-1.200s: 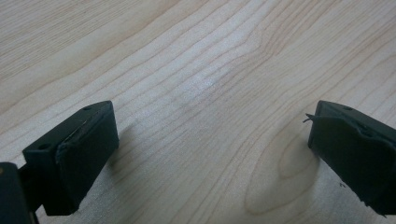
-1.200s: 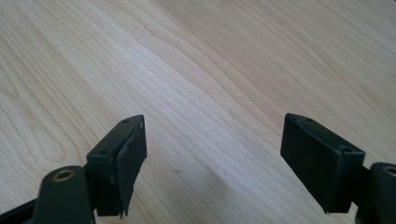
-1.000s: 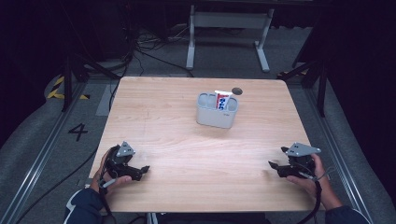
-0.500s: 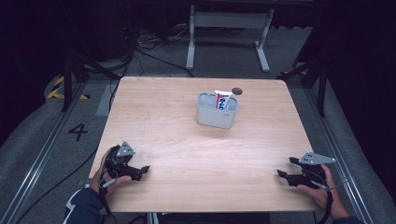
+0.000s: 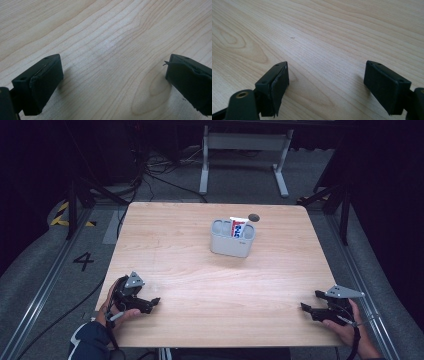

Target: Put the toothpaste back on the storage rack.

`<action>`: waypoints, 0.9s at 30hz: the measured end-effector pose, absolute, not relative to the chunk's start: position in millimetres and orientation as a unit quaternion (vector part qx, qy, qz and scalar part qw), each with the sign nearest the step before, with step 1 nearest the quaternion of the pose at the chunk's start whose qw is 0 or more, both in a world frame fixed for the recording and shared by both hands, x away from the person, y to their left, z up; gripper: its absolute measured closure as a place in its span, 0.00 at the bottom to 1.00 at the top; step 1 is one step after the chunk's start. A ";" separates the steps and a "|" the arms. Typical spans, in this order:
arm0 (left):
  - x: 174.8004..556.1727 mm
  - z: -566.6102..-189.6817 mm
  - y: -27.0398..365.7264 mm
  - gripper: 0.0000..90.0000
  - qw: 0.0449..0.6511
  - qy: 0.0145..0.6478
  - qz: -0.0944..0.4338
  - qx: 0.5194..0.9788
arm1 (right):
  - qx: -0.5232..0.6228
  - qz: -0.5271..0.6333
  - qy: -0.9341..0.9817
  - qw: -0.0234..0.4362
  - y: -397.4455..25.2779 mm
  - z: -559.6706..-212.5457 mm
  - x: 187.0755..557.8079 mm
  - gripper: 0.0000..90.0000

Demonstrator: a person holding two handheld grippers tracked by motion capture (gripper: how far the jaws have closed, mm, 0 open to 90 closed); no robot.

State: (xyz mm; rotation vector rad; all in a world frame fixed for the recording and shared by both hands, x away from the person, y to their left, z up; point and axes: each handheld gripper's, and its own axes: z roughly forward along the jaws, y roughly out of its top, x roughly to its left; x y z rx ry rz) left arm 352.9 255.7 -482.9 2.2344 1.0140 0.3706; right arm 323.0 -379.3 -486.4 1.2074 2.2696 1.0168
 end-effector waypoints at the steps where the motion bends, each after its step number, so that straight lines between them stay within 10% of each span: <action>1: 352.7 -483.0 255.4 0.02 0.324 0.389 0.142 0.851 | 0.429 0.361 0.806 0.187 -379.3 -486.4 322.9 0.23; 27: 352.6 -483.3 255.1 0.02 0.325 0.391 0.144 0.849 | 0.432 0.361 0.805 0.188 -378.5 -486.4 323.4 0.22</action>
